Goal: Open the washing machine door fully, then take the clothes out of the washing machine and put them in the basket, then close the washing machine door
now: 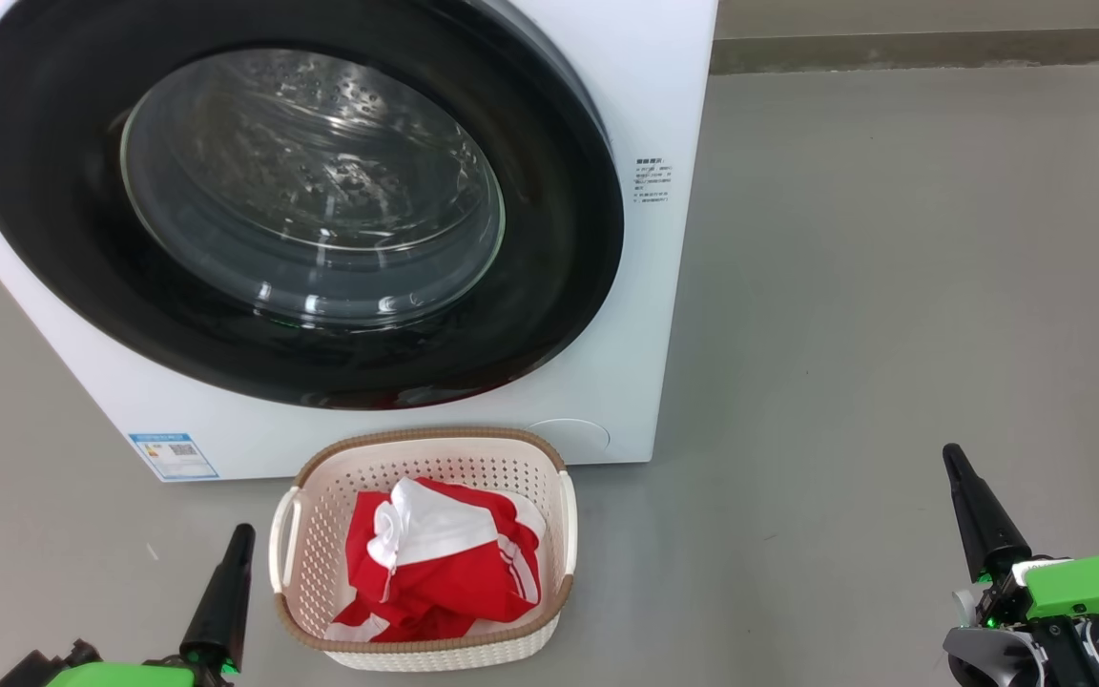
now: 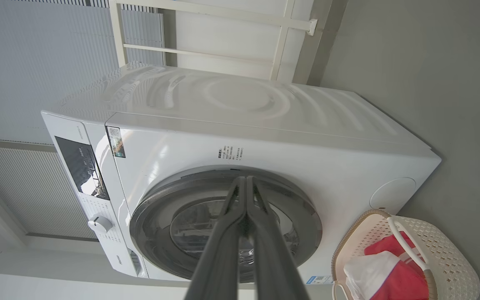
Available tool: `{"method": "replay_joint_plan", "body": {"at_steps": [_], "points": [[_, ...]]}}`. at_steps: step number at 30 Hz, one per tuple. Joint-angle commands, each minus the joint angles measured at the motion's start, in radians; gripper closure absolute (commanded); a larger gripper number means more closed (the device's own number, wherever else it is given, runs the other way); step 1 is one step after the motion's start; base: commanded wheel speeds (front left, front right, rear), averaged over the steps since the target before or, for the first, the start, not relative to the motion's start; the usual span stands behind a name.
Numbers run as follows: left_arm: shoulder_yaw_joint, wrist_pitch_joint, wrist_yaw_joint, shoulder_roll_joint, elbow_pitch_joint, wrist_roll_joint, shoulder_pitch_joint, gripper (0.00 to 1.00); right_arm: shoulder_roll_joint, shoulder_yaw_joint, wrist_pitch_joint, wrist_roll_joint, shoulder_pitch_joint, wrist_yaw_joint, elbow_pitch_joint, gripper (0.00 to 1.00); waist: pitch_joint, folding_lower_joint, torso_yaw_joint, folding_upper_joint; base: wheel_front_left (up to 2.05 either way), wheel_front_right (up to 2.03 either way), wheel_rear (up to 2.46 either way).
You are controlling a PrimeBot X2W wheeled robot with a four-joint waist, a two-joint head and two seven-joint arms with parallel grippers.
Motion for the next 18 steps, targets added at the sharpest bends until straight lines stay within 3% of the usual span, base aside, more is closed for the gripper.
{"method": "replay_joint_plan", "body": {"at_steps": [1, 18], "points": [[0.035, 0.005, -0.007, 0.01, -0.021, -0.007, -0.039, 1.0, -0.009, 0.016, 0.007, -0.001, -0.042, -0.001, -0.03, 1.0, 0.0, 0.0, 0.0, 0.0, 0.0, 0.0, 0.0], [0.035, 0.005, -0.007, 0.01, -0.021, -0.007, -0.039, 1.0, -0.009, 0.016, 0.007, -0.001, -0.042, -0.001, -0.03, 1.0, 0.0, 0.0, 0.0, 0.0, 0.0, 0.0, 0.0]]}}
